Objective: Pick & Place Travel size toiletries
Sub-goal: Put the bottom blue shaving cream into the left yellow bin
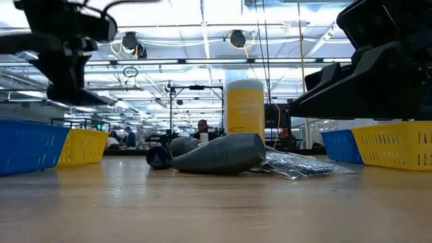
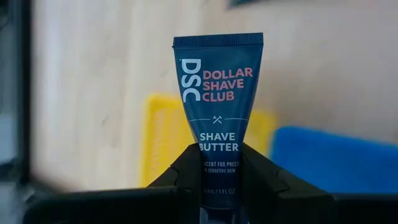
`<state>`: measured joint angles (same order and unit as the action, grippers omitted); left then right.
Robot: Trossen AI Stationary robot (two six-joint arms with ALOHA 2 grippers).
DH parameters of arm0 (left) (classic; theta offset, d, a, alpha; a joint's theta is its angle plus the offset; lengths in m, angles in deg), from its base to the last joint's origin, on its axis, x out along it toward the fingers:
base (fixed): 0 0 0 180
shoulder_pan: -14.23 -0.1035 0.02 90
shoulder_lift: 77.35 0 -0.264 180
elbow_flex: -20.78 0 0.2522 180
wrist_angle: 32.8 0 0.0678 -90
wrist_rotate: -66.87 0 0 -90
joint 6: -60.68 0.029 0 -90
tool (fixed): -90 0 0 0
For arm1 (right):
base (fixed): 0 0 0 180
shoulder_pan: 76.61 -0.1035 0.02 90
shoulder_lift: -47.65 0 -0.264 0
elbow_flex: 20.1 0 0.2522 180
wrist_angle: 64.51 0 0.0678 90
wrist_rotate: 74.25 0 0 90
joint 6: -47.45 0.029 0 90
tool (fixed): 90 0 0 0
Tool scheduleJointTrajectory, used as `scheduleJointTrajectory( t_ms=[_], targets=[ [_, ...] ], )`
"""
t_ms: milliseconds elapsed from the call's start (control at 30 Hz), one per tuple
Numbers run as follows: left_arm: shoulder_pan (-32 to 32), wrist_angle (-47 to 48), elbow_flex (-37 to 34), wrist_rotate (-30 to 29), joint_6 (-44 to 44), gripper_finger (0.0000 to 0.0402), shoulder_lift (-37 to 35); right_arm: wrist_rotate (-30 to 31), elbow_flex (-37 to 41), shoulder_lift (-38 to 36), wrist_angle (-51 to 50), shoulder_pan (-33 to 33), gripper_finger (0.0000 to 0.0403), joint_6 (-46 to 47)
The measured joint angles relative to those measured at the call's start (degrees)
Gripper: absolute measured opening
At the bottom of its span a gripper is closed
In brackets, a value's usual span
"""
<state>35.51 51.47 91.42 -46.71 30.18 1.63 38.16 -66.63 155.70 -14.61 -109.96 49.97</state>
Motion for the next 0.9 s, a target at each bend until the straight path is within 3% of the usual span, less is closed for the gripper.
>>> scheduleJointTrajectory(
  t_ms=[100, 267, 400, 633, 900],
  targets=[
    [-3.6, 4.2, -0.7, 1.2, 1.3, 0.0071, 0.0, 0.0, 0.0, 0.0, 0.0, 0.0, 0.0077, 0.0],
    [-8.4, 4.3, -5.0, 7.3, 4.7, 0.0071, 0.0, 0.0, 0.0, 0.0, -0.1, 0.0, 0.0077, 0.2],
    [-10.4, 3.5, -9.0, 8.2, 5.1, 0.0071, 0.0, 0.0, 0.0, 0.0, -0.3, 0.0, 0.0077, 0.9],
    [-11.6, -3.3, -14.5, 11.1, 10.0, 0.0071, 0.0, 0.0, 0.0, 0.0, -0.3, 0.0, 0.0077, 0.9],
    [-10.8, -7.1, -15.1, 12.3, 10.1, 0.0074, 0.0, 0.0, 0.0, 0.0, -0.3, 0.0, 0.0077, 0.9]
  ],
)
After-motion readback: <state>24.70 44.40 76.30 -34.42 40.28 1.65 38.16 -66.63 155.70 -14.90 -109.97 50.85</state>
